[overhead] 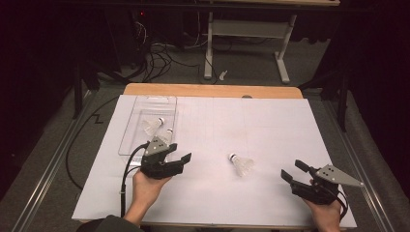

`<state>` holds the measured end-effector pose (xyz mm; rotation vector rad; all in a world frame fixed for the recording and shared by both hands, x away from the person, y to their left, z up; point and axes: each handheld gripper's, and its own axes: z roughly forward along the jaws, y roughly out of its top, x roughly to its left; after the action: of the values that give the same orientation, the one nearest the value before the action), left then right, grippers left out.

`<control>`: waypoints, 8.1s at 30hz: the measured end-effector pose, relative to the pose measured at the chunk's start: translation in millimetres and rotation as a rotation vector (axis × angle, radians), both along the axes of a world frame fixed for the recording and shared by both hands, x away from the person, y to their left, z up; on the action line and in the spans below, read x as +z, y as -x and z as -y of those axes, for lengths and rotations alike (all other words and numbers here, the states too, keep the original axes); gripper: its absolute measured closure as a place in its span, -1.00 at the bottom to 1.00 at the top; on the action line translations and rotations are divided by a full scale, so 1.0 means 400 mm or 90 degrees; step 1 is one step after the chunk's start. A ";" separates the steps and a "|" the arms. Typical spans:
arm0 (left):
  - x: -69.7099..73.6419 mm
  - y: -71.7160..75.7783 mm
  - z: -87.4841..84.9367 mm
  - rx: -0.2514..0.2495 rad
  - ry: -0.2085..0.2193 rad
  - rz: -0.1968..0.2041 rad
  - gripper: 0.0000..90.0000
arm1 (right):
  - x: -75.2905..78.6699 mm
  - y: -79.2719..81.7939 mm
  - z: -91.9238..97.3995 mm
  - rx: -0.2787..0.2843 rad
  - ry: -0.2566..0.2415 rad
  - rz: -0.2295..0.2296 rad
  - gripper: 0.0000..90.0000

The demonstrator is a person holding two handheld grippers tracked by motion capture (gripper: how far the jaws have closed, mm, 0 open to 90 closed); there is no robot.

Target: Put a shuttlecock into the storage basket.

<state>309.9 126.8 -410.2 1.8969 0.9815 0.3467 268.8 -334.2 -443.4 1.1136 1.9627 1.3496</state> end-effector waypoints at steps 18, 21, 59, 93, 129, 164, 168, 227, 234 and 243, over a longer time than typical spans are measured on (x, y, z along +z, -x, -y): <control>-0.002 -0.011 0.037 -0.019 0.001 -0.003 -0.17 | 0.000 0.000 0.000 0.000 0.000 0.000 -0.27; -0.003 -0.012 0.044 -0.023 -0.001 -0.004 -0.17 | 0.000 0.000 0.000 0.000 0.000 0.000 -0.27; -0.008 -0.037 0.130 -0.066 -0.004 -0.009 -0.17 | 0.000 0.001 0.000 0.001 -0.001 0.000 -0.27; -0.007 -0.051 0.185 -0.100 -0.008 -0.014 -0.17 | -0.001 -0.002 0.001 0.002 -0.004 -0.002 -0.27; 0.001 -0.057 0.246 -0.139 -0.029 -0.033 -0.17 | -0.001 -0.002 0.000 0.004 -0.002 -0.002 -0.27; 0.014 -0.069 0.317 -0.166 -0.063 -0.073 -0.14 | 0.000 -0.001 0.001 0.005 -0.001 -0.001 -0.27; 0.017 -0.071 0.327 -0.169 -0.075 -0.086 -0.15 | 0.000 -0.001 0.000 0.006 -0.001 -0.001 -0.27; -0.032 -0.105 0.453 -0.175 -0.201 -0.161 -0.17 | -0.002 -0.003 -0.002 0.010 0.007 -0.002 -0.26; -0.037 -0.107 0.454 -0.171 -0.208 -0.164 -0.11 | -0.002 -0.003 -0.002 0.009 0.008 -0.002 -0.26; -0.038 -0.107 0.452 -0.175 -0.217 -0.164 0.02 | -0.002 -0.002 -0.002 0.010 0.007 -0.002 -0.26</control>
<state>352.7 -54.1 -425.3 2.4006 0.8486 0.1128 269.6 -333.3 -444.2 1.0978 1.9822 1.3437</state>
